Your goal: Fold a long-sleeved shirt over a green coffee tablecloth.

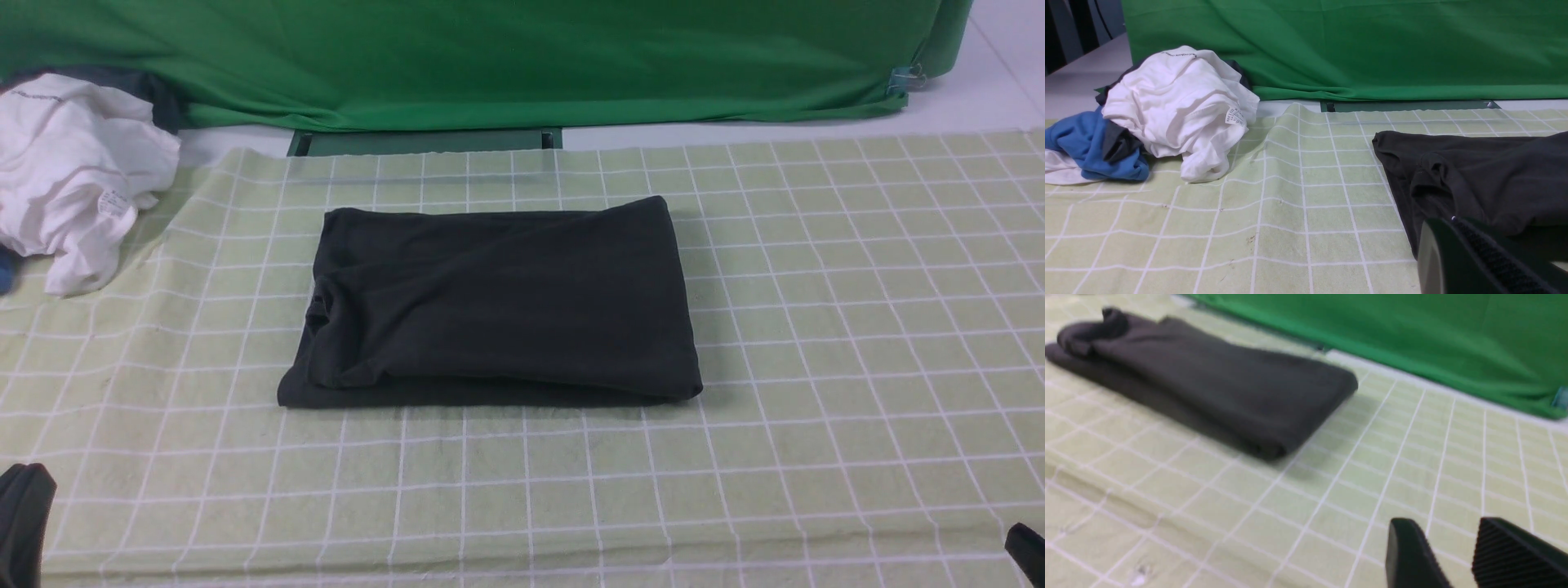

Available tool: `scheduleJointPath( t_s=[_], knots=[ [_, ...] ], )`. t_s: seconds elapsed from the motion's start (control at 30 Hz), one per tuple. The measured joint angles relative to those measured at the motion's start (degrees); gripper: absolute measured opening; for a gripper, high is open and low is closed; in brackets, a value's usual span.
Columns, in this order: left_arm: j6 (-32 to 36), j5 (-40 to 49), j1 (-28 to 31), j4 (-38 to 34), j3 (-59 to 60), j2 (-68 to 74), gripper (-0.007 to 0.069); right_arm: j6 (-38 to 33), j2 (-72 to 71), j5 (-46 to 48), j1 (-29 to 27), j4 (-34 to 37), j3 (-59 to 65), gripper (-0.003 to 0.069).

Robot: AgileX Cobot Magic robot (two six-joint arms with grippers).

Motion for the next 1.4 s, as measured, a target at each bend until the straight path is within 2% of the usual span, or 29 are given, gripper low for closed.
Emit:
scheduleJointPath(
  t_s=[0.23,0.4,0.43,0.47,0.7,1.4],
  knots=[
    [0.0,-0.1,0.0,0.0,0.0,0.0,0.0013,0.3,-1.1,0.7,-4.5,0.0,0.2,0.0241],
    [0.0,-0.1,0.0,0.0,0.0,0.0,0.0013,1.5,-1.1,1.0,-13.9,0.0,0.2,0.0241],
    [0.0,-0.1,0.0,0.0,0.0,0.0,0.0013,1.5,-1.1,1.0,-13.9,0.0,0.2,0.0241],
    [0.0,-0.1,0.0,0.0,0.0,0.0,0.0013,1.5,-1.1,1.0,-17.6,0.0,0.2,0.0241],
    [0.0,-0.1,0.0,0.0,0.0,0.0,0.0013,1.5,-1.1,1.0,-24.8,0.0,0.2,0.0241],
    [0.2,-0.1,0.0,0.0,0.0,0.0,0.0013,1.5,-1.1,1.0,-25.7,0.0,0.2,0.0241]
  ],
)
